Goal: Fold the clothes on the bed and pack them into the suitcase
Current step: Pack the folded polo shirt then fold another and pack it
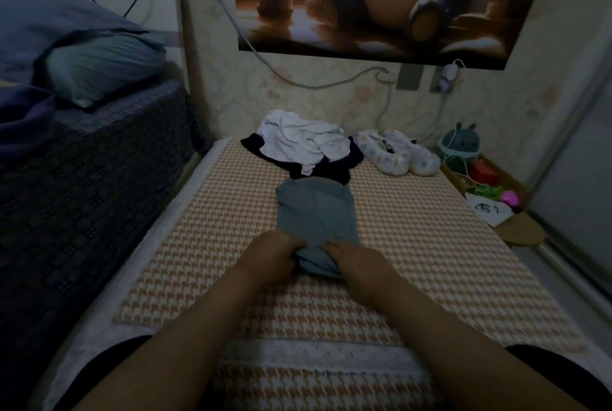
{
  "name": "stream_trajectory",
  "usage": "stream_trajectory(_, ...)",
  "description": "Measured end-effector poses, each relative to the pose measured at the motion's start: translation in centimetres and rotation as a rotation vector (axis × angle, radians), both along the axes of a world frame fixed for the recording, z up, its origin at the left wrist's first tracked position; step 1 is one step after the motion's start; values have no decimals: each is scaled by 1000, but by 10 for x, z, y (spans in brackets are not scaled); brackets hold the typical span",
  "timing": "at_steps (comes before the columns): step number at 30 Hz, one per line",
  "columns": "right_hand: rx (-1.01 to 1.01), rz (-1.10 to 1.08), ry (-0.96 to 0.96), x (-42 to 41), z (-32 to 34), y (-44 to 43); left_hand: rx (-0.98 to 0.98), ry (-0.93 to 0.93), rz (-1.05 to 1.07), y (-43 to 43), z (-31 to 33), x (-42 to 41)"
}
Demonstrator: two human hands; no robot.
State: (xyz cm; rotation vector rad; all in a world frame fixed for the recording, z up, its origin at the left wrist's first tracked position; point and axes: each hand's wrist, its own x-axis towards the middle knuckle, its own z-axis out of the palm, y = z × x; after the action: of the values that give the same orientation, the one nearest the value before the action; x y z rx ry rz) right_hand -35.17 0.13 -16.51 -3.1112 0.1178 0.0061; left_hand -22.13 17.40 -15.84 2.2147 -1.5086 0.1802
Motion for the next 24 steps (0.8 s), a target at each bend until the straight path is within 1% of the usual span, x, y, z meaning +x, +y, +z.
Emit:
stream_trajectory(1,-5,-12,-14,2,3,-1,-14,18,2,1,2,2)
stream_trajectory(2,42,-47,-23,3,9,-2,-13,47,7,2,5,3)
stream_trajectory(4,225,-103,-42,0,29,-8,-24,118,18,6,13,4)
stream_trajectory(8,620,-118,-27,-18,69,-19,-111,366,49,14,35,-9)
stream_trajectory(10,675,-154,-83,-20,65,-20,-126,433,100,15,39,-8)
stream_trajectory(12,664,-214,-229,-13,49,-22,-166,457,184,14,32,-2)
stream_trajectory(14,614,-295,-348,-3,32,-24,-221,437,273,10,25,2)
stream_trajectory(15,595,-326,-385,3,27,-25,-240,372,314,7,23,3)
stream_trajectory(17,586,-376,-433,13,21,-25,-273,69,346,-5,21,3)
stream_trajectory(18,576,-393,-452,18,18,-25,-305,-48,305,-12,25,-2)
stream_trajectory(20,518,-425,-456,29,14,-28,-313,-131,98,-25,28,-12)
stream_trajectory(21,485,-442,-454,34,12,-29,-251,-136,-7,-31,25,-17)
stream_trajectory(22,466,-459,-460,39,9,-31,-141,-117,-63,-35,18,-21)
stream_trajectory(24,460,-480,-481,44,3,-35,91,-54,-9,-38,-3,-22)
